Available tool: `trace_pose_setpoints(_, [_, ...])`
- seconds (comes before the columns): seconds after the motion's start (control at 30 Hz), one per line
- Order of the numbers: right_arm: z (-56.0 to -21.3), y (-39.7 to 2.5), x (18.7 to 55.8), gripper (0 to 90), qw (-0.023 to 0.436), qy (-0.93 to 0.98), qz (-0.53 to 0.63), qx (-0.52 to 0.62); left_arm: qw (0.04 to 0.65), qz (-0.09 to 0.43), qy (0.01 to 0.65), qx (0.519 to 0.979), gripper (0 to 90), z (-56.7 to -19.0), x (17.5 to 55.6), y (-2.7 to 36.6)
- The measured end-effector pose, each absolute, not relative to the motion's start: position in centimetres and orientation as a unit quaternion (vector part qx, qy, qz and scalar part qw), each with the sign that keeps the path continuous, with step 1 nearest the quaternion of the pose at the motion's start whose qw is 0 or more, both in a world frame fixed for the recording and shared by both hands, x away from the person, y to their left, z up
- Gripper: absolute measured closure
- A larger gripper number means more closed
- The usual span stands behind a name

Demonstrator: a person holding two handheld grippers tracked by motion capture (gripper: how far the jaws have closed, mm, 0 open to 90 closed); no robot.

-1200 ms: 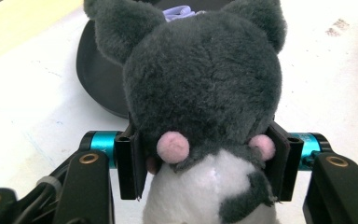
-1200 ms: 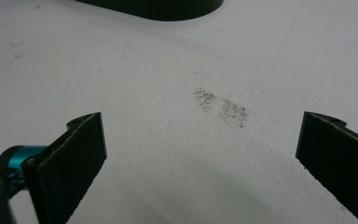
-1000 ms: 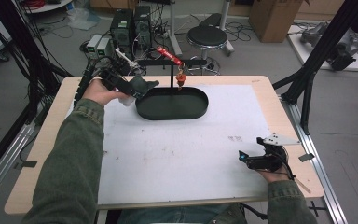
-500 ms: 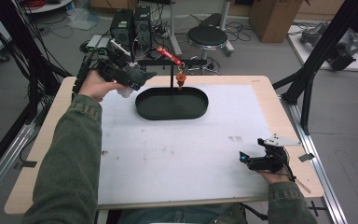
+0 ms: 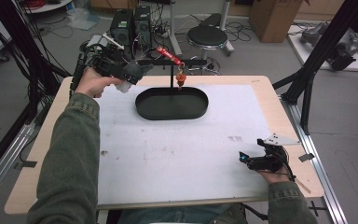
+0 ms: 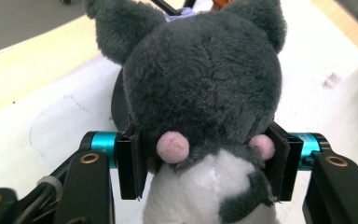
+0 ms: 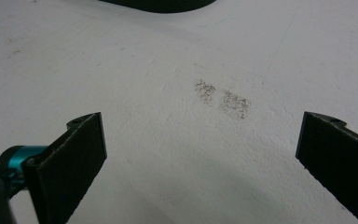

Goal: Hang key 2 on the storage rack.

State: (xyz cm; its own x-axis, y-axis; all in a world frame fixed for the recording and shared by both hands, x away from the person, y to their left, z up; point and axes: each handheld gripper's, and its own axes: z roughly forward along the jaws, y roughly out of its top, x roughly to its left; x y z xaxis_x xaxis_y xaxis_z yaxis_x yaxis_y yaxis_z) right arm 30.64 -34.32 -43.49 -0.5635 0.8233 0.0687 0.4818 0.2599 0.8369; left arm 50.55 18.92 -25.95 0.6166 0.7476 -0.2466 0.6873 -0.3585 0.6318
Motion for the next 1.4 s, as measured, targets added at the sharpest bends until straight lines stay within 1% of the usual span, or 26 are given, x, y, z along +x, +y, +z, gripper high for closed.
trace_pose_setpoints(0.1, [-43.6,-34.3,30.8,0.6,0.195,0.772,0.432,0.424,0.382,0.032,0.436,0.814,43.4,-26.1,51.0,19.0])
trace_pose_setpoints(0.27, [-43.6,-34.3,30.7,0.6,0.197,0.772,0.431,0.424,0.366,0.053,0.452,0.812,43.3,-26.7,51.6,19.1])
trace_pose_setpoints(0.37, [-43.6,-34.3,30.6,0.6,0.194,0.770,0.431,0.427,0.371,0.058,0.461,0.804,43.2,-27.0,51.9,19.5])
trace_pose_setpoints(0.47, [-43.6,-34.4,30.7,0.6,0.196,0.771,0.432,0.425,0.392,0.039,0.460,0.796,42.9,-27.0,52.1,19.9])
trace_pose_setpoints(0.57, [-43.6,-34.3,30.7,0.6,0.194,0.771,0.429,0.428,0.393,0.046,0.459,0.796,41.4,-27.1,52.2,19.7])
trace_pose_setpoints(0.67, [-43.5,-34.2,30.8,0.6,0.192,0.773,0.429,0.425,0.391,0.069,0.479,0.783,34.9,-27.3,52.4,19.9])
trace_pose_setpoints(0.77, [-43.6,-34.1,30.8,0.6,0.188,0.776,0.430,0.421,0.429,0.079,0.499,0.749,23.6,-27.5,52.4,20.7])
trace_pose_setpoints(0.83, [-43.7,-34.1,30.8,0.6,0.188,0.779,0.427,0.419,0.447,0.093,0.496,0.739,18.9,-27.4,52.2,21.1])
trace_pose_setpoints(1.0, [-43.6,-34.0,30.7,0.6,0.186,0.780,0.429,0.416,0.439,0.125,0.462,0.760,6.5,-26.8,51.4,20.7])
trace_pose_setpoints(1.07, [-43.6,-34.0,30.7,0.6,0.186,0.781,0.428,0.414,0.437,0.138,0.439,0.773,4.8,-26.6,50.9,20.4])
trace_pose_setpoints(1.13, [-43.6,-33.9,30.7,0.6,0.187,0.782,0.428,0.413,0.449,0.135,0.428,0.773,1.7,-26.5,50.4,20.3])
trace_pose_setpoints(1.2, [-43.6,-33.9,30.7,0.6,0.188,0.782,0.426,0.413,0.466,0.140,0.415,0.769,1.7,-26.6,49.7,20.2])
trace_pose_setpoints(1.4, [-43.4,-34.0,30.7,0.6,0.196,0.780,0.430,0.410,0.479,0.143,0.403,0.767,1.7,-27.5,47.9,20.8])
